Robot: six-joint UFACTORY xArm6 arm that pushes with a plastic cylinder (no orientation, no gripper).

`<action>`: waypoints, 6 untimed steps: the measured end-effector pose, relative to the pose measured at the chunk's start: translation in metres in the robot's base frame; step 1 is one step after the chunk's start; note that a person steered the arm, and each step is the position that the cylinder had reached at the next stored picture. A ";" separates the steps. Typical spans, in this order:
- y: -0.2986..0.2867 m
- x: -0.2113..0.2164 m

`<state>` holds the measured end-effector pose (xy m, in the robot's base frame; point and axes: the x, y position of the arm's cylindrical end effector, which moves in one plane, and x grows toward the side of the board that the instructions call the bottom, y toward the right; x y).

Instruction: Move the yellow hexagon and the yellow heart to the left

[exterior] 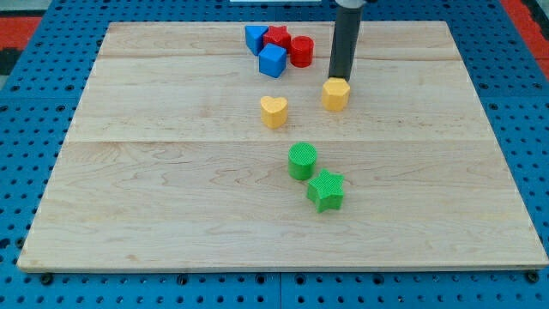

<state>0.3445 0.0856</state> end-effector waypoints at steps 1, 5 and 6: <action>-0.053 0.028; -0.043 0.063; 0.032 0.085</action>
